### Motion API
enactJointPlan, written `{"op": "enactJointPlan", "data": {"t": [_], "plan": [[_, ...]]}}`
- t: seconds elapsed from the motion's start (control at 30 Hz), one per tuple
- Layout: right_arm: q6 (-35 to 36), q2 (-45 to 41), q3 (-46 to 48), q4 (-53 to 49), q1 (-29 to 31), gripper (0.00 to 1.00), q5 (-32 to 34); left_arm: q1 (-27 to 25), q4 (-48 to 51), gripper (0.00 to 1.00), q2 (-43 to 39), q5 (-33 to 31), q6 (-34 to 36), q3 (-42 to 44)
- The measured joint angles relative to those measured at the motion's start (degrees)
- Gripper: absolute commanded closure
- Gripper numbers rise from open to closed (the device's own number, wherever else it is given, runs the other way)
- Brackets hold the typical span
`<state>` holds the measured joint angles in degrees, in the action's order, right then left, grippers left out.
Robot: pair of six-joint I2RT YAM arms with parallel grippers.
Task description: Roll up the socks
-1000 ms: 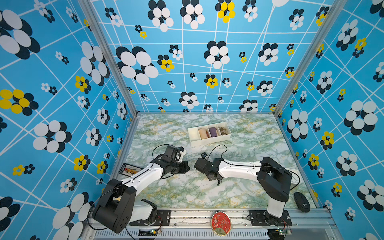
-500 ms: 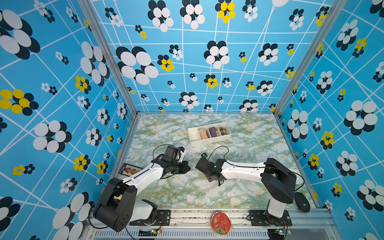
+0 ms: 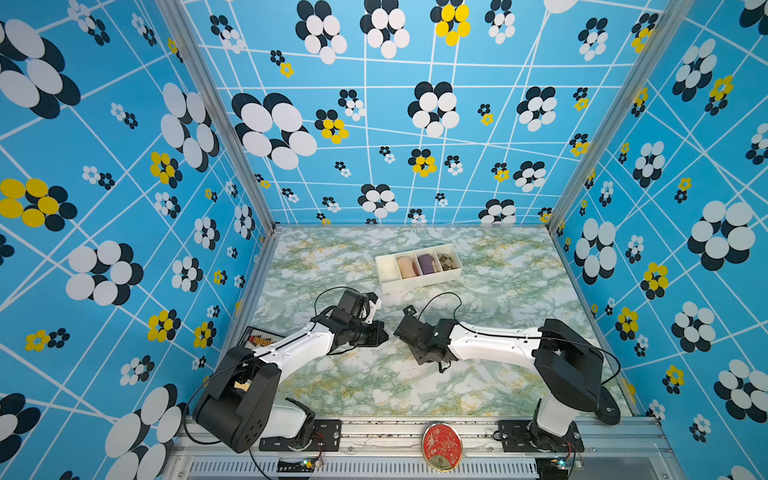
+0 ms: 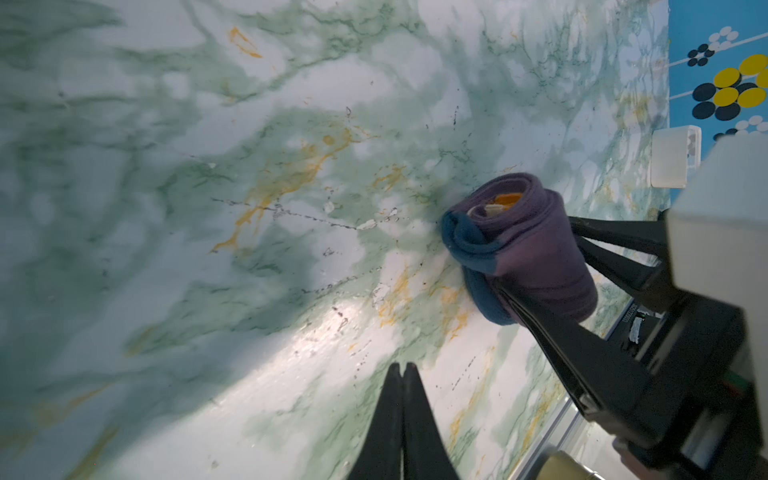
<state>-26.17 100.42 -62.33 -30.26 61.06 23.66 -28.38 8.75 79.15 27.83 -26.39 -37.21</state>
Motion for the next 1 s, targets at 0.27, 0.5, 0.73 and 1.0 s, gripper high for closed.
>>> {"op": "enactJointPlan", "data": {"t": [0.27, 0.5, 0.73, 1.0], "plan": [[0.39, -2.25, 1.01, 1.14, 0.0, 0.47, -1.55, -1.77, -1.7, 0.95, 2.71, 0.0, -0.59, -1.25], [0.96, -3.02, 1.88, 2.21, 0.0, 0.47, -3.26, -1.77, -1.66, 0.95, 2.95, 0.0, -0.59, -1.53], [1.09, -3.91, 2.4, 3.17, 0.0, 0.47, -4.98, -1.77, -1.68, 0.95, 3.13, 0.0, -0.57, -1.57], [1.51, -6.1, 3.63, 4.68, 0.0, 0.53, -6.27, -1.77, -1.7, 0.95, 3.19, 0.0, -0.59, -1.57]]}}
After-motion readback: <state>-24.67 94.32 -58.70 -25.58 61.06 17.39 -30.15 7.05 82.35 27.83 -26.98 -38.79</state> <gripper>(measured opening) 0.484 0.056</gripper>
